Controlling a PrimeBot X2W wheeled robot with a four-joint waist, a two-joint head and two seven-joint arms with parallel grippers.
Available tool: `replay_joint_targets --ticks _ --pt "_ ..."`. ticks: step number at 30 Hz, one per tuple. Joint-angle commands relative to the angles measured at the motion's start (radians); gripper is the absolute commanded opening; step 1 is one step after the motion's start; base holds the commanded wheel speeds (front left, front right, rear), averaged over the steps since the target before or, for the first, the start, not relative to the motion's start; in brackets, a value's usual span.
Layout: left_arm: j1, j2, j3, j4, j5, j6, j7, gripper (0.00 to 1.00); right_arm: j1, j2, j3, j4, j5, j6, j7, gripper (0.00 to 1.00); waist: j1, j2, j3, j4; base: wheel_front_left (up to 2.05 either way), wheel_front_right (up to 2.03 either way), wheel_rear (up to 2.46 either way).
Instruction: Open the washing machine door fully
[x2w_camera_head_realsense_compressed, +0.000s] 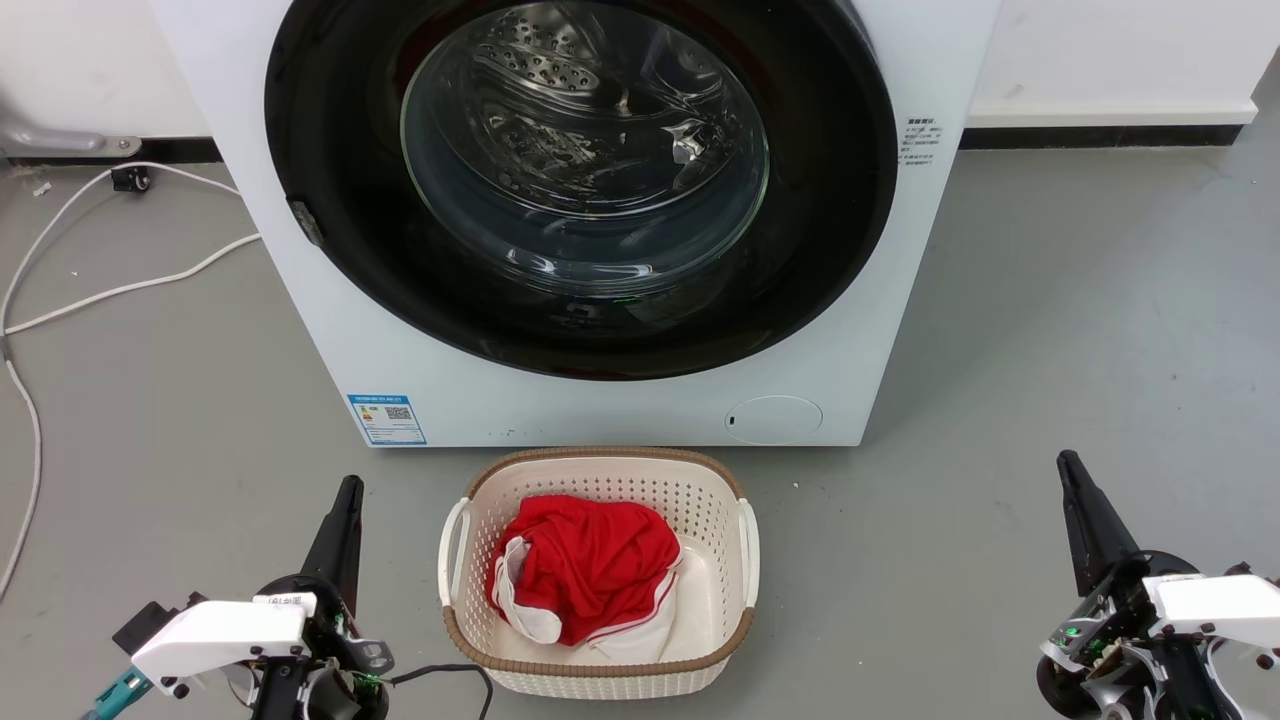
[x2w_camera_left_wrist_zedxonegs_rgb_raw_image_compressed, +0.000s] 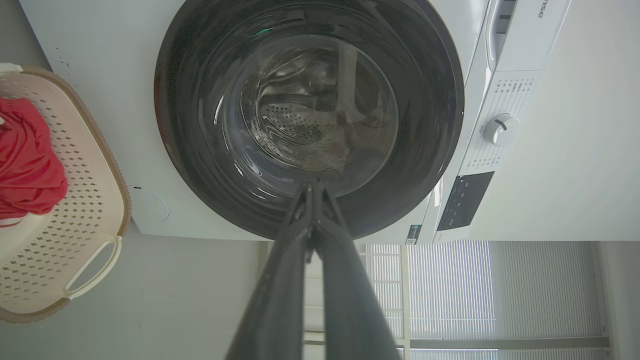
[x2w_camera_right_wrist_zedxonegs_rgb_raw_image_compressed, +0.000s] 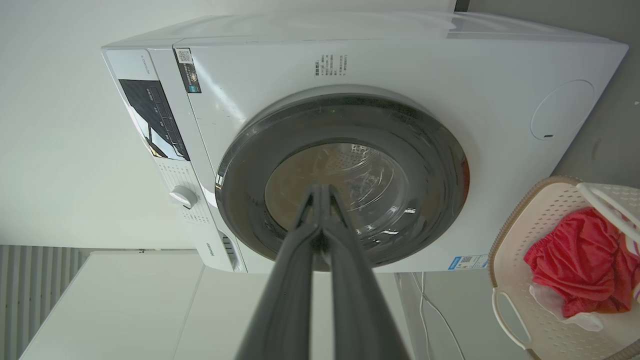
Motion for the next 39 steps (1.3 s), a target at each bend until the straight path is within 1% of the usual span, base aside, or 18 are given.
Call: replay_joint_targets --ticks 1,8,9,11,17,23,26,30,39 --pt "-0.009 0.0 0.003 0.001 0.001 -0.003 0.005 0.0 -0.012 0.004 -0.002 0.002 -0.003 0.0 0.004 0.0 0.0 0.0 0.0 0.0 0.0 0.0 0.0" --pt "-0.009 -0.001 0.004 0.001 0.002 -0.003 0.007 0.0 -0.012 0.004 -0.002 0.002 -0.004 0.0 0.005 0.0 0.0 0.0 0.0 0.0 0.0 0.0 0.0" --pt "0.0 -0.001 0.001 0.001 0.0 0.0 0.0 1.0 0.0 0.0 -0.001 0.001 0.0 0.0 0.0 1.0 0.0 0.0 0.0 0.0 0.0 0.0 0.0" --pt "0.007 -0.003 -0.001 0.012 0.0 0.0 -0.003 1.0 0.009 0.001 0.001 0.011 0.0 0.0 -0.003 1.0 0.0 0.0 0.0 0.0 0.0 0.0 0.0" --pt "0.006 -0.003 -0.023 -0.007 0.006 0.0 -0.032 1.0 0.016 0.002 0.019 -0.008 -0.012 0.0 -0.034 1.0 0.0 0.0 0.0 0.001 0.0 0.0 0.0" --pt "0.005 -0.001 -0.037 -0.026 0.067 0.0 -0.063 1.0 0.023 0.002 0.022 -0.036 -0.081 0.0 -0.063 1.0 0.0 0.0 -0.001 0.003 0.0 0.0 0.0" --pt "0.004 -0.003 -0.033 -0.043 0.121 0.0 -0.077 1.0 0.027 0.002 0.021 -0.055 -0.147 0.0 -0.077 1.0 0.0 0.0 -0.001 0.004 0.0 0.0 0.0" --pt "0.005 -0.004 -0.029 -0.072 0.212 0.0 -0.094 1.0 0.033 0.003 0.03 -0.086 -0.299 0.0 -0.094 1.0 0.0 0.0 -0.001 0.004 0.0 0.0 0.0" --pt "0.018 -0.004 -0.045 -0.126 0.416 0.0 -0.13 1.0 0.048 0.003 0.048 -0.139 -0.543 0.0 -0.13 1.0 0.0 0.0 0.0 0.007 0.0 0.0 0.0"
